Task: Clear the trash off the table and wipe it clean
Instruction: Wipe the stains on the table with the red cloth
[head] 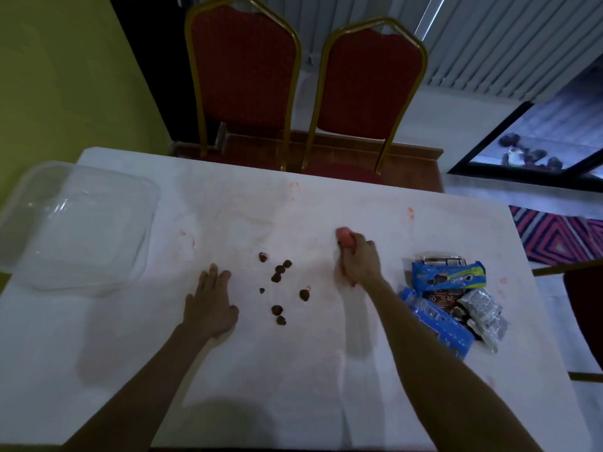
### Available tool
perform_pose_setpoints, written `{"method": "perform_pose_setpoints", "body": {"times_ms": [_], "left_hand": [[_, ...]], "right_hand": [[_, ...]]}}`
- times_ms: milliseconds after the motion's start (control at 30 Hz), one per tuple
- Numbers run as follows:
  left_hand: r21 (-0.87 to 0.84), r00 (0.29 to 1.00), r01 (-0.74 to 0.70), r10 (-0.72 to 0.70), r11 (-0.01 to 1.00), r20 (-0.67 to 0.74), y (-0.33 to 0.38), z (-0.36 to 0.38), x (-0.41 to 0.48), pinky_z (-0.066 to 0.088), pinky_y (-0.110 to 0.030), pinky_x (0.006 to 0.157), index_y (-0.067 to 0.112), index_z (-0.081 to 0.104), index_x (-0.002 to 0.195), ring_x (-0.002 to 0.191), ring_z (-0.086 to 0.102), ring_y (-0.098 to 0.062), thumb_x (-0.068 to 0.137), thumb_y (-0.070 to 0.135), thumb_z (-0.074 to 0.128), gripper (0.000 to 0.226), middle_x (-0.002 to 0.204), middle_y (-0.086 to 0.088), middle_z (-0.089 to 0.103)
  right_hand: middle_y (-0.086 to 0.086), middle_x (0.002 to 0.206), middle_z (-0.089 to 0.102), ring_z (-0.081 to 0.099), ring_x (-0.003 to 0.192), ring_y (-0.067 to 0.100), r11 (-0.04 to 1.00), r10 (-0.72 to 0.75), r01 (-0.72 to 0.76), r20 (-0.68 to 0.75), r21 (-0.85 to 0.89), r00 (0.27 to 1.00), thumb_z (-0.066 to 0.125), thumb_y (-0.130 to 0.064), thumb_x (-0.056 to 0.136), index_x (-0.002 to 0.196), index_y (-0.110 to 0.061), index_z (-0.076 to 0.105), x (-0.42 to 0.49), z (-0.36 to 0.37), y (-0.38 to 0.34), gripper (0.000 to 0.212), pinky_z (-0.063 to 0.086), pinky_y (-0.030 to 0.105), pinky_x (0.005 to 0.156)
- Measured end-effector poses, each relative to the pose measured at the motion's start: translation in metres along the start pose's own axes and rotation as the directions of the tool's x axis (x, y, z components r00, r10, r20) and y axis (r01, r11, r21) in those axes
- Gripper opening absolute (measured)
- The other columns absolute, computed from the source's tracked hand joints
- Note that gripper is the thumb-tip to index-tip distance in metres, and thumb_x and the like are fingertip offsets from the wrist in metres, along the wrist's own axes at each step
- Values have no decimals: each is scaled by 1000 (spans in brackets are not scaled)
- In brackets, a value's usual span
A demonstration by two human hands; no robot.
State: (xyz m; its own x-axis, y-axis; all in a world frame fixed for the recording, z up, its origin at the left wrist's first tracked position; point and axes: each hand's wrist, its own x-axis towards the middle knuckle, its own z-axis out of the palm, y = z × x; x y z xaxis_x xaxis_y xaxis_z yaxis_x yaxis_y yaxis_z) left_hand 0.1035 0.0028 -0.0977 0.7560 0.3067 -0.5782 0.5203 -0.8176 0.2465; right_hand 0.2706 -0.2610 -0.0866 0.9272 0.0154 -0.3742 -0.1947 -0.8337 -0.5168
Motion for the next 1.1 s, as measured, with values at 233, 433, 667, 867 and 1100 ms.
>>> {"method": "perform_pose_setpoints", "body": {"times_ms": [233,433,667,867,1100], "left_hand": [[54,1000,18,-17,998,-14,5,3,-2,20,-53,119,19,3,156,153,-9,-27,94,31,54,81,165,-5,-15],[35,1000,-2,2,999,-2,2,0,-3,22,-53,118,19,6,155,153,-7,-27,92,27,55,81,165,-5,-13],[9,1000,10,-10,1000,-21,6,-3,-5,26,-52,117,19,10,155,153,-4,-27,92,24,53,76,166,-6,-9],[-13,1000,9,-9,1000,-19,8,-6,-4,22,-53,119,18,16,154,153,-1,-28,93,26,52,72,166,-7,-5],[-219,938,14,-88,976,-336,-22,8,-18,22,-48,120,8,50,138,151,16,-30,91,19,56,49,158,-15,31]], "right_hand": [[-3,90,71,68,76,11,970,-84,22,252,240,964,71,-29,87,113,-17,62,-30,3,-23,30,52,24,68],[-3,85,66,63,65,6,984,69,-45,-136,171,988,55,-27,99,118,-16,56,-13,-42,11,22,47,16,56],[1,77,64,64,49,13,989,133,-127,-87,72,987,46,-27,103,133,-18,43,-37,8,17,32,46,22,39],[0,80,70,69,53,13,984,-100,80,120,162,988,46,-25,100,133,-29,50,-66,49,-17,33,58,27,49],[-3,90,65,62,75,12,991,74,-74,-1,108,997,45,-30,101,129,-23,55,-51,19,-10,31,51,30,71]]}}
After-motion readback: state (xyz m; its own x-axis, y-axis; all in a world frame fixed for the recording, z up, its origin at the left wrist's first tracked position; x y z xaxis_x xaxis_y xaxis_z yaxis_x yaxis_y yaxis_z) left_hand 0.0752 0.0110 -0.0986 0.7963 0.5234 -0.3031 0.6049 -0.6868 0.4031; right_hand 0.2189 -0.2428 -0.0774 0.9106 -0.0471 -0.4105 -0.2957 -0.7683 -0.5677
